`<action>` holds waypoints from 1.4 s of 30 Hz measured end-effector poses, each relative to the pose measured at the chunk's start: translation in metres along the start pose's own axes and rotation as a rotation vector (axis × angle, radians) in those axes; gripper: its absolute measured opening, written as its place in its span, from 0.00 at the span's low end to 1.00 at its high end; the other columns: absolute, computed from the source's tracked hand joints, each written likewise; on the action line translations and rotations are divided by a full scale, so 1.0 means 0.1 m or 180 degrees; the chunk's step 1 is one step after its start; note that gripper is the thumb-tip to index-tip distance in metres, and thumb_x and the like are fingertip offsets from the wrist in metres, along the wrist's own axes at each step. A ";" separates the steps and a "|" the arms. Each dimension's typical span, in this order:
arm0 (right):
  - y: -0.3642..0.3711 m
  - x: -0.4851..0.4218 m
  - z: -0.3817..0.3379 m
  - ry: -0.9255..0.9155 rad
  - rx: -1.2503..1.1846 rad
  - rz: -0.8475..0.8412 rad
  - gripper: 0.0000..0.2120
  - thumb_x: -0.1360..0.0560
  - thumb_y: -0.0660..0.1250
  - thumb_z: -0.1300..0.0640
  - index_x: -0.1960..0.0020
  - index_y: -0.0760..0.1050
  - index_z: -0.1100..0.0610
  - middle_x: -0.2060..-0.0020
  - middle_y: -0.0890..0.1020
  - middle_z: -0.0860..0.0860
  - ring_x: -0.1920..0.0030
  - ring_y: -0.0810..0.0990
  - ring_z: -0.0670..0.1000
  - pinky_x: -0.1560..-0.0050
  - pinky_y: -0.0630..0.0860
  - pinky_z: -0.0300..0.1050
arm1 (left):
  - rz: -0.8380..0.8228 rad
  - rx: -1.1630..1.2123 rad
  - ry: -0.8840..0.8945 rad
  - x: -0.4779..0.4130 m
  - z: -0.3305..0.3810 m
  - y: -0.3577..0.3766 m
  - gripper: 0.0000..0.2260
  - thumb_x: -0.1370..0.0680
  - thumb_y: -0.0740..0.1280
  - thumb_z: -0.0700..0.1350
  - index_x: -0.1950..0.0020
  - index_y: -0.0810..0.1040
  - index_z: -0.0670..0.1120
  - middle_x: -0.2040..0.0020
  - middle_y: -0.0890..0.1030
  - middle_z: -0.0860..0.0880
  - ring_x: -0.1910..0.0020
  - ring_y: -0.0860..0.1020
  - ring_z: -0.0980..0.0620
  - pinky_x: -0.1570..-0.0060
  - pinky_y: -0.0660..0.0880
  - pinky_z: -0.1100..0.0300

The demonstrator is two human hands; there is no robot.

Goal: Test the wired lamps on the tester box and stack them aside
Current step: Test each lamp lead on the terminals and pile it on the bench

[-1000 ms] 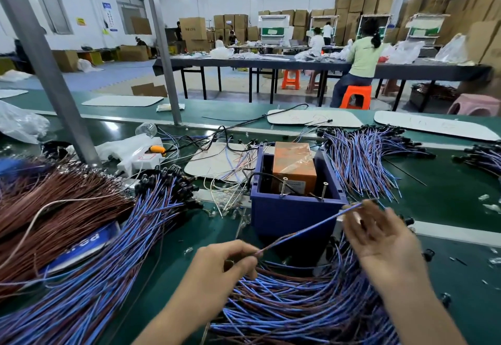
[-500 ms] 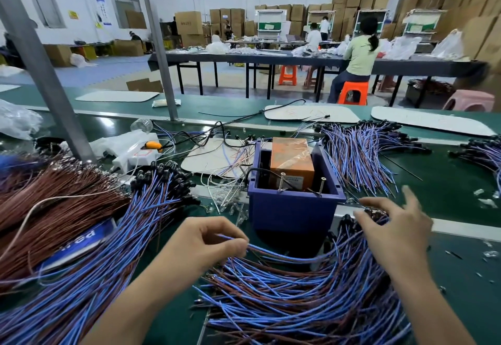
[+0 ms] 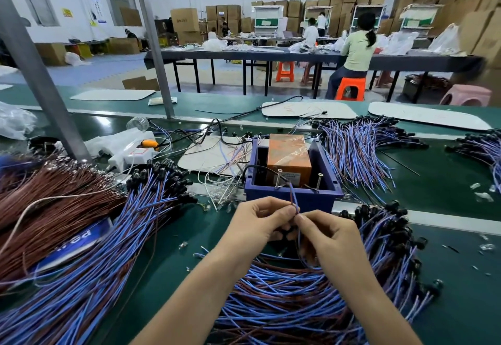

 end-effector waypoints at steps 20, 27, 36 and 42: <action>-0.10 -0.16 0.40 0.1028 -0.0988 0.0521 0.12 0.22 0.64 0.61 0.60 0.82 0.63 0.77 0.76 0.51 0.80 0.66 0.44 0.80 0.62 0.34 | 0.0597 -0.0115 -0.0190 -0.28 -0.15 -0.20 0.05 0.22 0.66 0.41 0.54 0.81 0.41 0.68 0.83 0.51 0.73 0.78 0.58 0.68 0.76 0.67; -0.13 -0.16 0.38 0.0924 -0.0926 0.0478 0.12 0.22 0.65 0.60 0.60 0.83 0.61 0.77 0.77 0.51 0.80 0.66 0.45 0.79 0.62 0.35 | 0.0650 -0.0065 -0.0100 -0.27 -0.14 -0.24 0.05 0.22 0.67 0.40 0.54 0.81 0.41 0.65 0.84 0.49 0.71 0.79 0.57 0.67 0.77 0.66; -0.14 -0.16 0.35 0.0888 -0.0941 0.0436 0.14 0.22 0.65 0.60 0.64 0.84 0.58 0.77 0.75 0.52 0.80 0.65 0.45 0.80 0.61 0.34 | 0.0652 0.0042 -0.0085 -0.24 -0.15 -0.27 0.05 0.22 0.66 0.40 0.54 0.82 0.41 0.65 0.84 0.49 0.71 0.79 0.57 0.68 0.76 0.66; -0.17 -0.14 0.39 0.0948 -0.1035 0.0555 0.13 0.22 0.64 0.60 0.62 0.84 0.59 0.77 0.75 0.51 0.80 0.64 0.45 0.80 0.61 0.35 | 0.0670 0.0066 -0.0083 -0.25 -0.15 -0.28 0.05 0.22 0.66 0.40 0.54 0.82 0.41 0.66 0.84 0.49 0.71 0.79 0.57 0.68 0.76 0.67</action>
Point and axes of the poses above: each hand's wrist, its own x-axis away from the middle knuckle, its own y-axis out of the palm, z = x × y, the point moved 8 cm from there along -x, towards the middle knuckle
